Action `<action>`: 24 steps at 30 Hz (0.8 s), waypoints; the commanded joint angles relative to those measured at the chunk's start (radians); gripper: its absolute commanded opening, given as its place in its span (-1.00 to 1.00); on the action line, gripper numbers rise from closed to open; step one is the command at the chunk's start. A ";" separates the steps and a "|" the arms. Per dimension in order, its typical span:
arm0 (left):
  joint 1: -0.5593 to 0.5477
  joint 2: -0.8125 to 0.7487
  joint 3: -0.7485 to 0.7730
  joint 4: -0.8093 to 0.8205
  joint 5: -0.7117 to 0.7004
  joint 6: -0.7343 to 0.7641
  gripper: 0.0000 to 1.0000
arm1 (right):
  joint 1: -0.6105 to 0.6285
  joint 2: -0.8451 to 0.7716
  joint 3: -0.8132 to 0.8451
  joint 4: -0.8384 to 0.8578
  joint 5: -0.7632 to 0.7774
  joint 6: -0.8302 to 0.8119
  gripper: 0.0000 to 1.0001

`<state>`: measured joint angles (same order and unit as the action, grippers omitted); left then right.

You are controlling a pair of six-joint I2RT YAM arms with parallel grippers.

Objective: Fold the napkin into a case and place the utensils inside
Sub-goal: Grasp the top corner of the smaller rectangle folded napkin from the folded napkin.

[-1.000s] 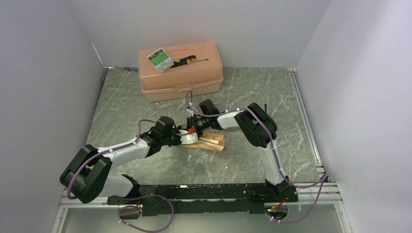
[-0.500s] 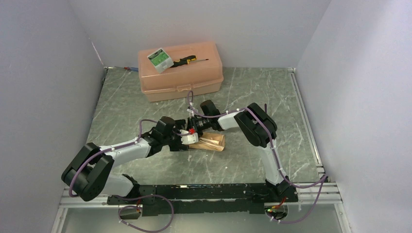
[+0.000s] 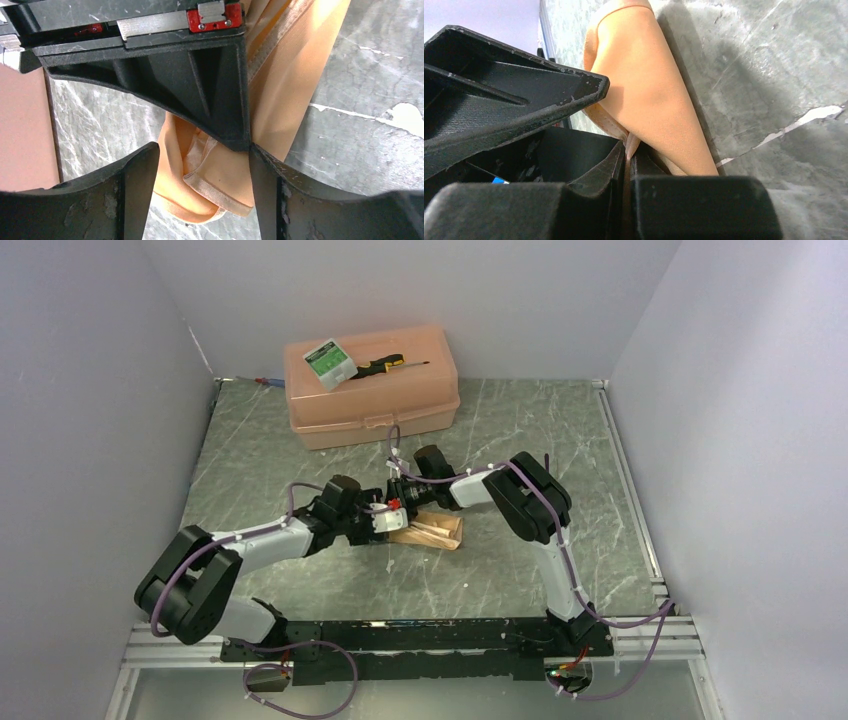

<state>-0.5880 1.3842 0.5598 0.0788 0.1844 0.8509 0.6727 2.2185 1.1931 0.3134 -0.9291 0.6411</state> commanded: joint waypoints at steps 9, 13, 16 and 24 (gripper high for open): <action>0.040 0.018 0.113 0.102 -0.095 -0.004 0.50 | 0.008 0.065 -0.073 -0.132 0.136 -0.078 -1.00; 0.061 0.021 0.144 0.080 -0.116 -0.052 0.55 | 0.009 0.061 -0.076 -0.129 0.135 -0.078 -1.00; 0.080 0.012 0.162 0.058 -0.117 -0.091 0.56 | 0.008 0.059 -0.082 -0.125 0.134 -0.075 -1.00; 0.099 -0.038 0.207 -0.045 -0.027 -0.222 0.62 | 0.009 0.059 -0.088 -0.115 0.131 -0.072 -1.00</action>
<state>-0.5018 1.4086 0.7177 -0.0101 0.1417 0.7086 0.6693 2.2154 1.1740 0.3698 -0.9100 0.6437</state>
